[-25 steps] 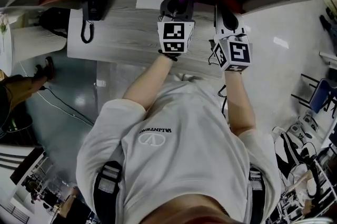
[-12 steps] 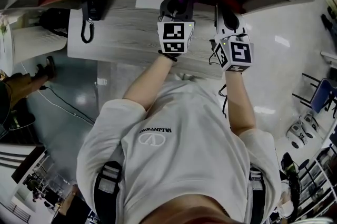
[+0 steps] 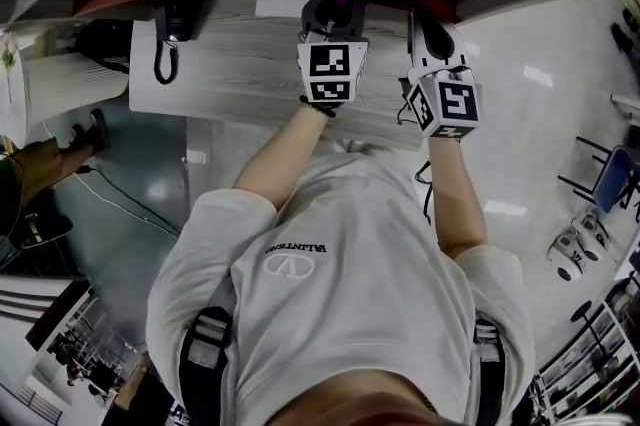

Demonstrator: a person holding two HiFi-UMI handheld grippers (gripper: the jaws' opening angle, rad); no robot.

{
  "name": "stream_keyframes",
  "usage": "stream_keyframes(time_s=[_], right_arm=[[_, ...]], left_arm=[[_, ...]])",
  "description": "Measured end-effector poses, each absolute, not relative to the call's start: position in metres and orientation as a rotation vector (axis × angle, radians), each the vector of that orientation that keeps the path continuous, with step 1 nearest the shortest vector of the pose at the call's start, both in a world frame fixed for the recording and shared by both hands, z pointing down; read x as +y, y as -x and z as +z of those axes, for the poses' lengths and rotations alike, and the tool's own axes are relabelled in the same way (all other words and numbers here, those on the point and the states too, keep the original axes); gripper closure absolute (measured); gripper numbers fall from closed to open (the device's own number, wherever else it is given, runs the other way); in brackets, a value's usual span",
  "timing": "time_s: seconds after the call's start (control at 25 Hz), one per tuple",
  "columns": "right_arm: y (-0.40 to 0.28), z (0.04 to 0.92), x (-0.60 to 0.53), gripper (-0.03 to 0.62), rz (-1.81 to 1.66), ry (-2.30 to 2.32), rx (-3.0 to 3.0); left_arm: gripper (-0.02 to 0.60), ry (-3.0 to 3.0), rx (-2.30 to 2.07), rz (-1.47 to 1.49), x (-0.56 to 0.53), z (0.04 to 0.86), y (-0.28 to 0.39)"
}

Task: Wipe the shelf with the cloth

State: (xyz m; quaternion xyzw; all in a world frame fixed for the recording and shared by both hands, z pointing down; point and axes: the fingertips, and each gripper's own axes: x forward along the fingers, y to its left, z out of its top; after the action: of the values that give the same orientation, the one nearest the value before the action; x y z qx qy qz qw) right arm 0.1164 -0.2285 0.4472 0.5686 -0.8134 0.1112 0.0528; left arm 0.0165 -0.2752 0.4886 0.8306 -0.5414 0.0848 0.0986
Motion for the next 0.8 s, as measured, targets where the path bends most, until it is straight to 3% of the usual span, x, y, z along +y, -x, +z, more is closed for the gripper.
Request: stream_keyframes(time_s=[0.8], right_arm=[[-0.151, 0.448, -0.216, 0.594, 0.356, -1.772, -2.439]], left_arm=[[0.499, -2.535, -1.507, 0.279, -0.262, 0.487, -0.069]])
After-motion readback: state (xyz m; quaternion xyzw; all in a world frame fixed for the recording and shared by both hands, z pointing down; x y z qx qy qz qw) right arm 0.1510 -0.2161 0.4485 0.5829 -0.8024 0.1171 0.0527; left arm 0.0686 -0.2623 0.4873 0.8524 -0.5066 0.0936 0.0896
